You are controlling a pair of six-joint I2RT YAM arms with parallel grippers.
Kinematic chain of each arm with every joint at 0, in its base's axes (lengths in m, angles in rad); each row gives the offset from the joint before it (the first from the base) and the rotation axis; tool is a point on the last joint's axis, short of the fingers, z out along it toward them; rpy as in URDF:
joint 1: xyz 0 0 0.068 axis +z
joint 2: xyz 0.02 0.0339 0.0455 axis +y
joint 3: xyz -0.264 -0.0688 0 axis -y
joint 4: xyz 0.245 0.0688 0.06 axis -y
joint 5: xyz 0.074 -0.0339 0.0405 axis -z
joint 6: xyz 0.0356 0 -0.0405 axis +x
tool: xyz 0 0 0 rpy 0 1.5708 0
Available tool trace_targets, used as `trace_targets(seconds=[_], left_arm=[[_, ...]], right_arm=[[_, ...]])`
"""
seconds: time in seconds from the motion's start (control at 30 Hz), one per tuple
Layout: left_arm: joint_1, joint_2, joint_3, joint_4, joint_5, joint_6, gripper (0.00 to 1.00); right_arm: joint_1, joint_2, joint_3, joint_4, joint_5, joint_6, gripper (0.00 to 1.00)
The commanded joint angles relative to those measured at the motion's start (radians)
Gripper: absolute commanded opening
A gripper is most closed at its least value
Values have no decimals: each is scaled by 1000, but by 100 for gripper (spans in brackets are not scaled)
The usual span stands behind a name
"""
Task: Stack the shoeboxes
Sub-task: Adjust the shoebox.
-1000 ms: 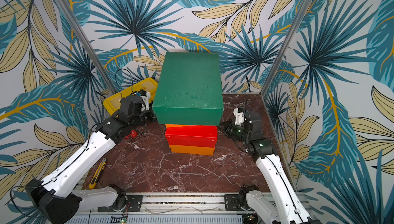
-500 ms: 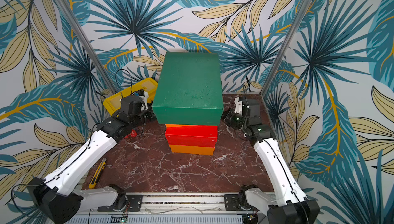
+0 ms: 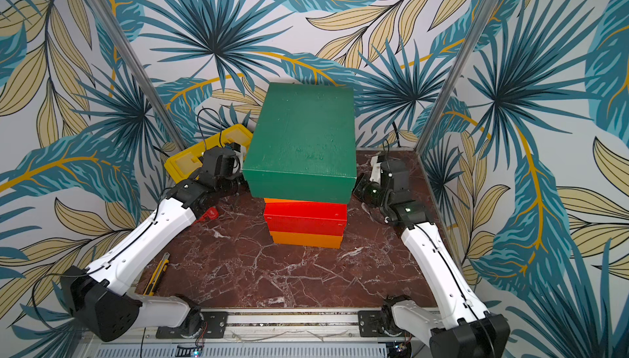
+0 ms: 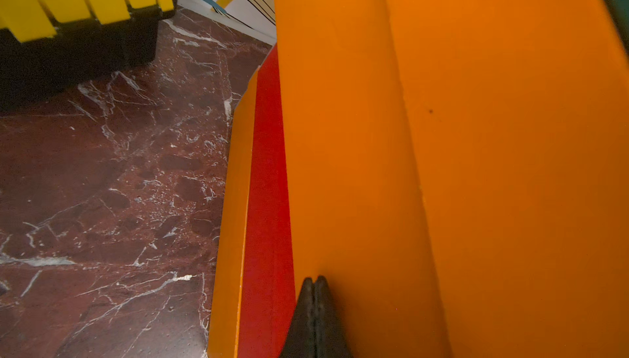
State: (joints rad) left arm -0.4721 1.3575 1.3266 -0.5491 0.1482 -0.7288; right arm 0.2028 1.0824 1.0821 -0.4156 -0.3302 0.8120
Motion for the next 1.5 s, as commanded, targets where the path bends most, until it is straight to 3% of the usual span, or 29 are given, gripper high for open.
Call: trace_targets(seconds=[0.0,0.37,1.03,1.47], left_arm=[[-64,-22,-14,36,33,-13,4],[-70,-134,-162,36,-18,-46,4],[-70,-188,-187,31,-3,-81,4],[-92,-150,-187,33,3,-93,4]], right_arm=[[62,-64,-58,-1,-101,33,2],[63,-182,-152,-69,-61,41,2],[70,-232,-181,-70,-97,89,2],[72,-256,-197,-83,-69,97,2]])
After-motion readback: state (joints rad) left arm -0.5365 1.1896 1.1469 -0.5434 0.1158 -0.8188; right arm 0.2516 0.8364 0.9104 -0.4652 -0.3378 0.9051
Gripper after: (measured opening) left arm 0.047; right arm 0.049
